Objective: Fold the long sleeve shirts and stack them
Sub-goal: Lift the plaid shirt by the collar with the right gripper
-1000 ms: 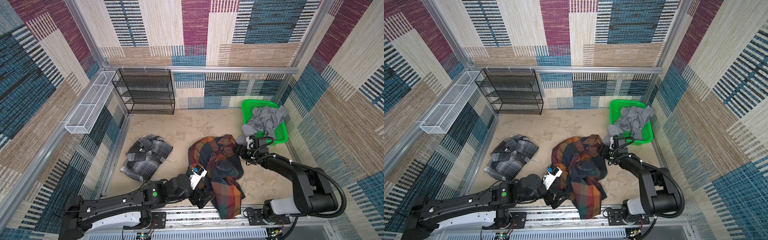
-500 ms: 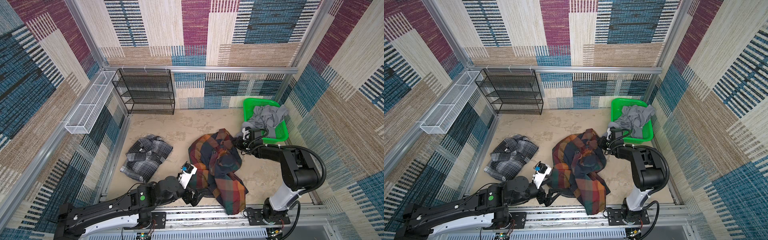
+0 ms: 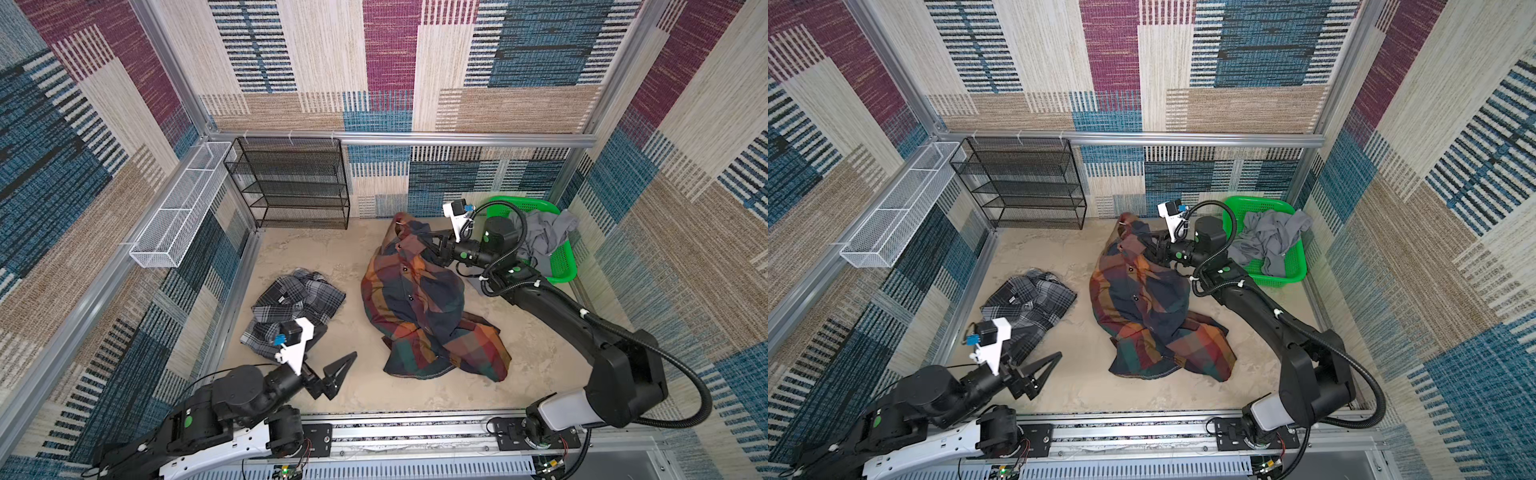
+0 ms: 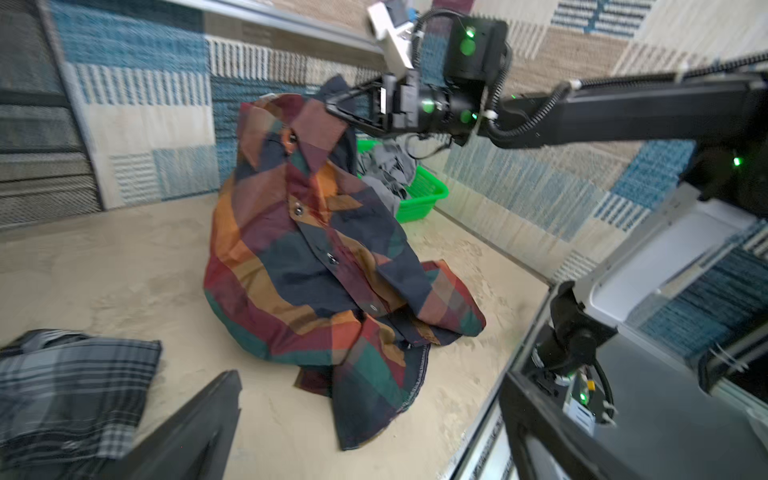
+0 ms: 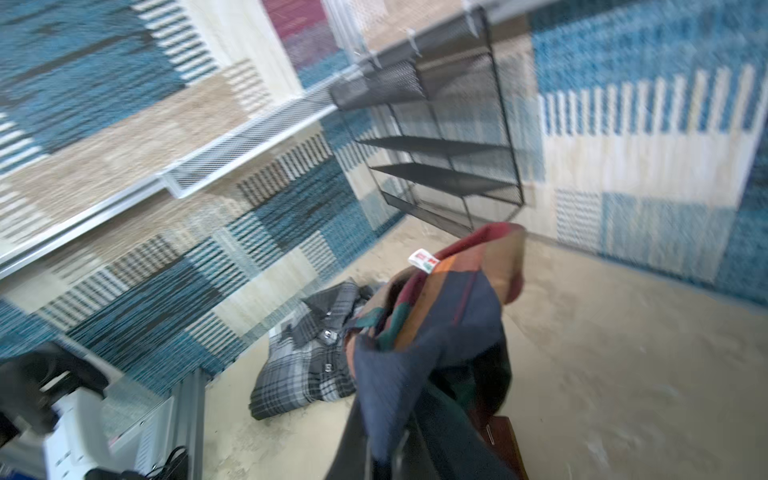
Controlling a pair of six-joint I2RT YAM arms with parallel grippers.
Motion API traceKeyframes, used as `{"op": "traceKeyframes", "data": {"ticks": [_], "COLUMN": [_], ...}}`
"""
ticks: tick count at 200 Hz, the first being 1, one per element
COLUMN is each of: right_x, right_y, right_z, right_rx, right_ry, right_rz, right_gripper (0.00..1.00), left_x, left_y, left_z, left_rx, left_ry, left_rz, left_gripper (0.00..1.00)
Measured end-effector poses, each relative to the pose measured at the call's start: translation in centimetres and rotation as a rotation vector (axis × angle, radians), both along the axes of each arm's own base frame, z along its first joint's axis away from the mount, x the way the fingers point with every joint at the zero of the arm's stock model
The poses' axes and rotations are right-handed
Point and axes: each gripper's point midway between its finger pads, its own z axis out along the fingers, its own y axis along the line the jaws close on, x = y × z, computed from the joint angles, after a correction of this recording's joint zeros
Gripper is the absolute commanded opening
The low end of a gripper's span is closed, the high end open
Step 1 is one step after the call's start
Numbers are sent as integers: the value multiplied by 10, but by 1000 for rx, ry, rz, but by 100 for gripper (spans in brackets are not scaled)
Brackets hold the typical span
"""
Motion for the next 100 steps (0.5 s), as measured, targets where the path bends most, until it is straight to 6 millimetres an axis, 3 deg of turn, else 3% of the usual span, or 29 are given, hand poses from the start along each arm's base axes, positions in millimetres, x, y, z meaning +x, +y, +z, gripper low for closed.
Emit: {"op": "traceKeyframes", "data": {"ticks": [19, 40, 100], "right_x": [-35, -82, -187], "right_y": [3, 6, -12], "right_z": [32, 66, 123], "right_rx": [24, 54, 62], "right_ry": [-98, -212, -406], "right_rz": [133, 326, 735], "right_gripper": [0, 0, 0], "left_x": [4, 9, 20], "left_y": [29, 41, 18], "left_z": [12, 20, 35], "left_rx": [3, 62, 278], "left_ry": [-99, -190, -442], "left_rz": [85, 147, 185], "left_gripper": [100, 99, 100]}}
